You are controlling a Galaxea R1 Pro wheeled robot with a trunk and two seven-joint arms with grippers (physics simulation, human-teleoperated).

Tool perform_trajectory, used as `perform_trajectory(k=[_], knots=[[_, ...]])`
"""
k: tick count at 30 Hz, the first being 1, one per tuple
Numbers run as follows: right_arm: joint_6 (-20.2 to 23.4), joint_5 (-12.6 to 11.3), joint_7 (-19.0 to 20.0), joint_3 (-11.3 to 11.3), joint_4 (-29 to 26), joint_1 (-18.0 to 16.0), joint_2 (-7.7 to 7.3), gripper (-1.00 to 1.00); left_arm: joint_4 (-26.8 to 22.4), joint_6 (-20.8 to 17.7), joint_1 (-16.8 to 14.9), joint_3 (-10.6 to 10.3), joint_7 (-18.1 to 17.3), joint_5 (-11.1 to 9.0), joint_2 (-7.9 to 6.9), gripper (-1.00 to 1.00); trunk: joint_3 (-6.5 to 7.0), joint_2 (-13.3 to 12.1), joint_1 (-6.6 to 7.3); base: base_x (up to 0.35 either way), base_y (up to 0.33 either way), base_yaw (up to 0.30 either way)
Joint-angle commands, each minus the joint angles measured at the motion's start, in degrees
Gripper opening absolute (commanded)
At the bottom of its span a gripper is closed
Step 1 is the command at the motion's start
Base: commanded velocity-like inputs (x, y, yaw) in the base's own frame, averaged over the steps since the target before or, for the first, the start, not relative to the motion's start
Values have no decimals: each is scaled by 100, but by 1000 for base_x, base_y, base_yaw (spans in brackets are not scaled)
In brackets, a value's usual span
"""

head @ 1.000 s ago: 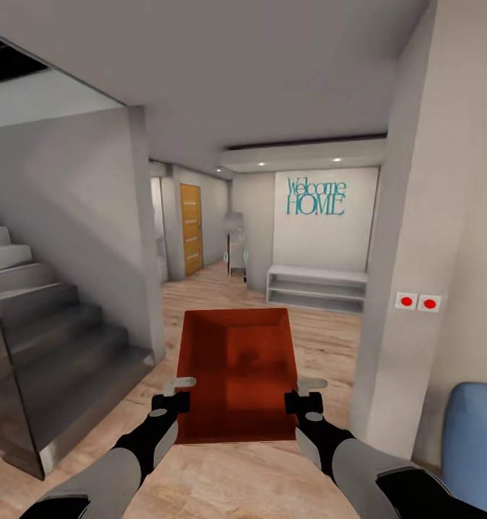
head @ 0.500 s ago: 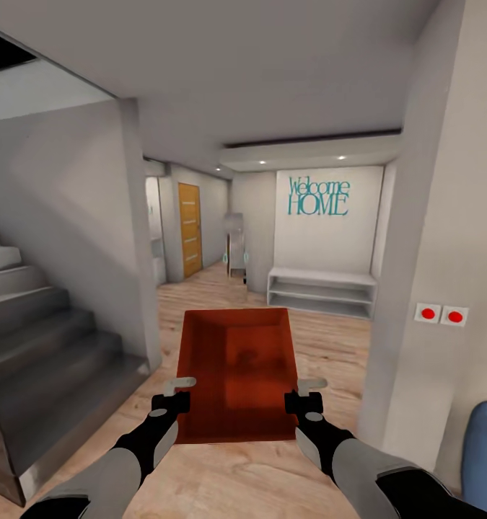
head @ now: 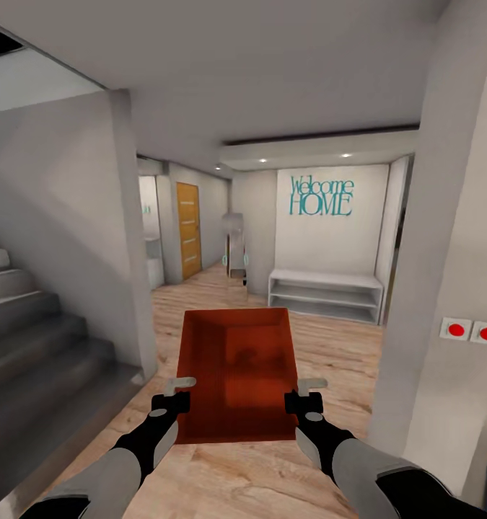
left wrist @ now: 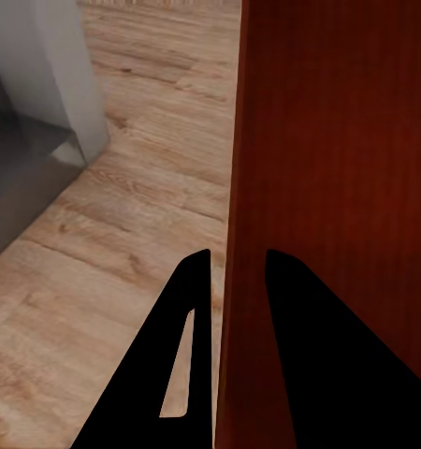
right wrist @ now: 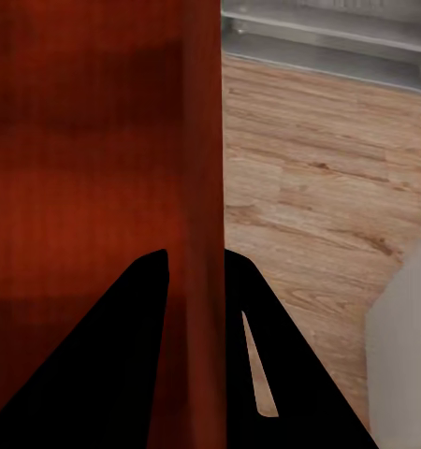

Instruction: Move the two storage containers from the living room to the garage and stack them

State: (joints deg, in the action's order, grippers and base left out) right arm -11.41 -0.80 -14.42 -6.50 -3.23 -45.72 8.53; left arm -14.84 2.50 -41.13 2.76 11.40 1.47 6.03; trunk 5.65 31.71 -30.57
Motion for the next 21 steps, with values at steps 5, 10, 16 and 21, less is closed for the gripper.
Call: perform_trajectory(k=[5,10,16,21], knots=[[-151,17,-70,123,-11,-7,-1,-100,25,23,0,94,55,7,-184,-100,-1,3,-5,331,0,0],[-151,15,-70,123,-11,-7,-1,-100,25,23,1,94,55,8,-184,-100,-1,3,-5,331,0,0],[-147,17,-70,123,-11,-7,-1,-100,25,31,0,94,55,11,-183,-100,-1,3,-5,331,0,0],[-150,17,-70,123,-11,-7,-1,-100,25,31,-1,94,55,11,-184,-100,-1,3,-5,331,0,0]])
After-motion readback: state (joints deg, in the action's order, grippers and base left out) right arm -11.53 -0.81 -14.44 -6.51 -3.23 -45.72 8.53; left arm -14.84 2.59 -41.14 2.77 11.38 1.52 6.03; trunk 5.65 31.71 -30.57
